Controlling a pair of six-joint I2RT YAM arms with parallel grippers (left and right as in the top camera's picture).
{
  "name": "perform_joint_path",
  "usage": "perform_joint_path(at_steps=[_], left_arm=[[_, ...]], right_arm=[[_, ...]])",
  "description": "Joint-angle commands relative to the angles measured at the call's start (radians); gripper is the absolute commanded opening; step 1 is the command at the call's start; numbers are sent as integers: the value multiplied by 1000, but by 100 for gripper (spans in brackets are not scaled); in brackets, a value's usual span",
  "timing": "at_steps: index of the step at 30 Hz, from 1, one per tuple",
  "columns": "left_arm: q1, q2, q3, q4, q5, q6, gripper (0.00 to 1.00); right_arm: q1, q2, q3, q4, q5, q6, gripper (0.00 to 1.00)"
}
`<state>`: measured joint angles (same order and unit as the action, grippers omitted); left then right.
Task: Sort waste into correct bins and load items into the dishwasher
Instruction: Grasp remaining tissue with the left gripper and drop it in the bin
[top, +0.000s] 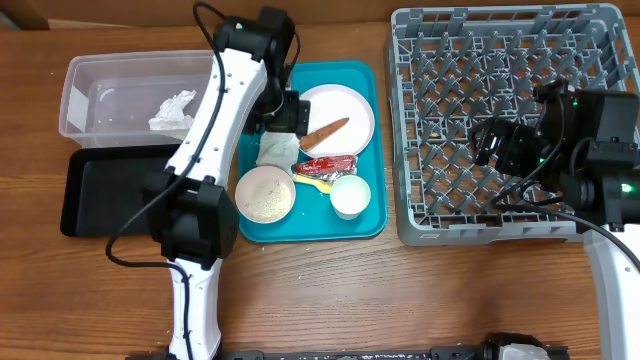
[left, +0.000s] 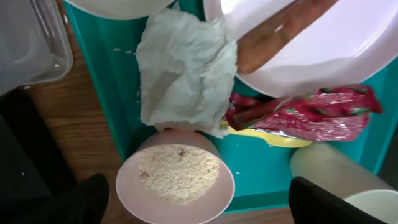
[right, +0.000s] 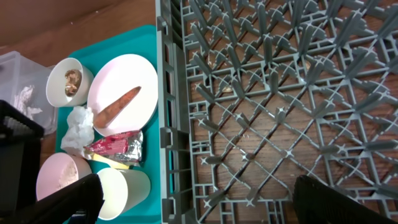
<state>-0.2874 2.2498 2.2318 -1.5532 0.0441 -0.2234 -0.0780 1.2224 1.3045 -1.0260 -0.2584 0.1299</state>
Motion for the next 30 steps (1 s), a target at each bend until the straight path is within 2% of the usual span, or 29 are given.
perform_joint_path(at_steps=[1,4,12,13,15,17,20,24,30], left_arm=[[12,-4,-108,90,-18,99,93],[15,-4,-263,275,-18,111,87],[64,-4,-413,440,13,97,73],[64,-3,-417,451,14,97,52],[63,-3,-417,454,14,96,37],[63,0,-417,455,12,96,30],[63,3,-417,452,21,88,4],[63,-15,-349,393,82,89,4],[60,-61,63,153,76,150,4]], right_arm=[[-2,3,26,3,-5,-7,100],[-2,3,26,0,-5,-7,100],[-2,5,26,-1,-5,-7,100],[-2,5,26,2,-5,-7,100],[-2,7,26,5,-5,-7,100],[-2,11,26,6,-5,-7,100],[-2,24,26,6,-5,-7,100],[-2,31,26,10,-5,-7,100],[-2,31,26,26,-5,-7,100]])
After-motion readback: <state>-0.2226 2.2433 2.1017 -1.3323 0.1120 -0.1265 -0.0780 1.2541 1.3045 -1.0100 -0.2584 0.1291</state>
